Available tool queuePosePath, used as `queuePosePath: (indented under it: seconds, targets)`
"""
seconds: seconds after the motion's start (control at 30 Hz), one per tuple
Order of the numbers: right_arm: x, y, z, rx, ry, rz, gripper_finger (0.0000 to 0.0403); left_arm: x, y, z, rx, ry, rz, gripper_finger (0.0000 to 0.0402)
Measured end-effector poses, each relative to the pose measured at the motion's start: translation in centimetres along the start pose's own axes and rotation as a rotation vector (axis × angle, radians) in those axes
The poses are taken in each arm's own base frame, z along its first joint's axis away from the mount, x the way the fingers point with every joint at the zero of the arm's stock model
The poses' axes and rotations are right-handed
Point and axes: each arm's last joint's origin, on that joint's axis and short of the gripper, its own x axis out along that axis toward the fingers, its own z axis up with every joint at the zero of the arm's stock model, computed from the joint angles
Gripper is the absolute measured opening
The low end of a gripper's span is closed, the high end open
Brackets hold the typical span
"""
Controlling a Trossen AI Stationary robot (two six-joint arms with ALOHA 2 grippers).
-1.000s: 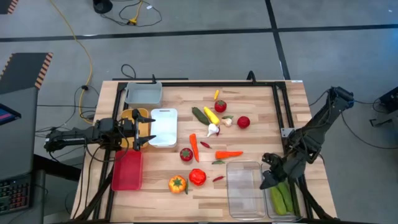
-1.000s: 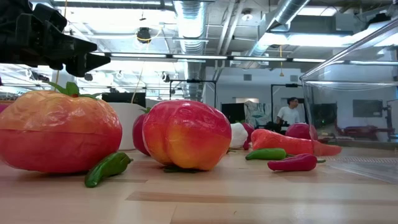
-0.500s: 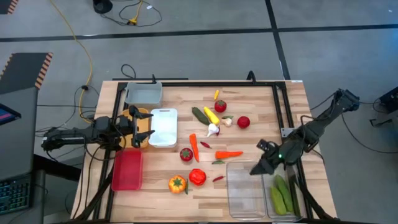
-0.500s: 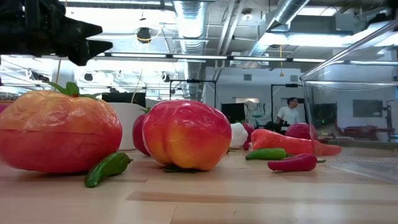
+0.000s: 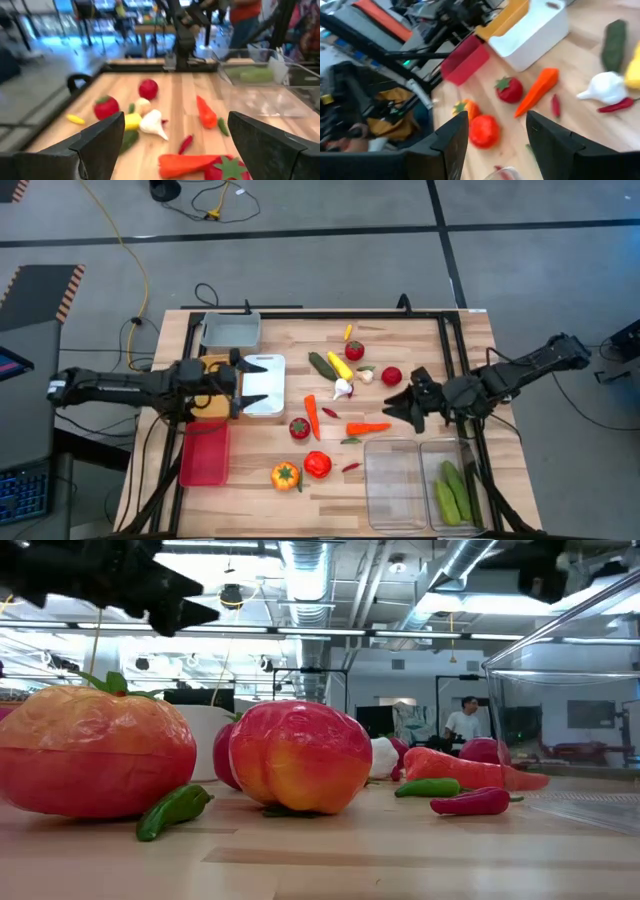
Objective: Sort produce into baskets
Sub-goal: Put the bottom red tomato into the red bin
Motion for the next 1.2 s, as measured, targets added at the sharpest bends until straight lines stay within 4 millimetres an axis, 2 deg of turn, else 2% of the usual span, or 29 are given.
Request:
queuePosePath:
  seconds: [0.23, 0.47, 0.6, 0.87, 1.2]
  targets:
    - [1.2, -0.9, 0.5, -0.045, -0.014, -0.08, 0.0225, 2.8, -0.1, 1.8, -0.05, 0.063, -0.037, 0.0341]
    - [3.1, -2.1, 0.8, -0.124, -0.007, -0.181, 0.0225, 5.5, -0.8, 3.2, -0.059, 0.108, -0.28, 0.0341]
    - [4.2, -2.8, 0.8, -0.122, 0.006, -0.235, 0.0225, 7.1, -1.4, 3.5, -0.062, 0.142, -0.339, 0.0341]
    - [6.1, -3.7, 0.3, -0.13, 0.051, -0.31, 0.0225, 9.2, -1.9, 2.4, -0.033, 0.216, -0.361, 0.0341]
    - [7.9, -4.3, -0.5, -0.143, 0.093, -0.355, 0.0225, 10.6, -3.5, 0.2, -0.029, 0.313, -0.412, 0.0356]
